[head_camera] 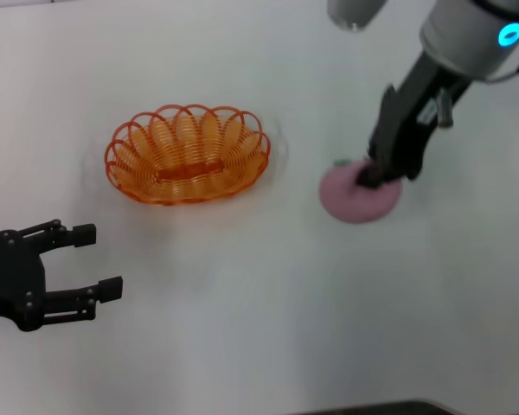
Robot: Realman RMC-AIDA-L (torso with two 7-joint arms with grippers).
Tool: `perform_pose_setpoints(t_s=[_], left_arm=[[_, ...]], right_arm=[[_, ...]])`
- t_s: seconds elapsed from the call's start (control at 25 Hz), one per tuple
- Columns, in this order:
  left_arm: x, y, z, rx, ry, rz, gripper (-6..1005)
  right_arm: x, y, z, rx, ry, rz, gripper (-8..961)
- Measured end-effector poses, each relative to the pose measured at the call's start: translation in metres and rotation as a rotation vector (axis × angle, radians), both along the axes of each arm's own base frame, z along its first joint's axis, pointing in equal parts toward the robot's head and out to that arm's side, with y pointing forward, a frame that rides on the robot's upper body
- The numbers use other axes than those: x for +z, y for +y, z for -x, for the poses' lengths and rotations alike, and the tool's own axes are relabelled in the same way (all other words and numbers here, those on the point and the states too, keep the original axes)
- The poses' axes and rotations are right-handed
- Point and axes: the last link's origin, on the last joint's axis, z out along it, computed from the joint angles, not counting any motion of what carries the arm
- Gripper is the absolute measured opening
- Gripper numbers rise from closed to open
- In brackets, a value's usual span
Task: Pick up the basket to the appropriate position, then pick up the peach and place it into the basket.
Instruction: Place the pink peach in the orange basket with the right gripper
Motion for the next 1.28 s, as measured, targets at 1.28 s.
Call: perform_pose_setpoints(t_s=[1.28], left_arm=[[0.001, 0.002, -0.003, 0.008, -0.014, 0.002, 873]], right_arm=[[0.007, 0.037, 0.03, 0.265, 1.059, -0.388, 49]])
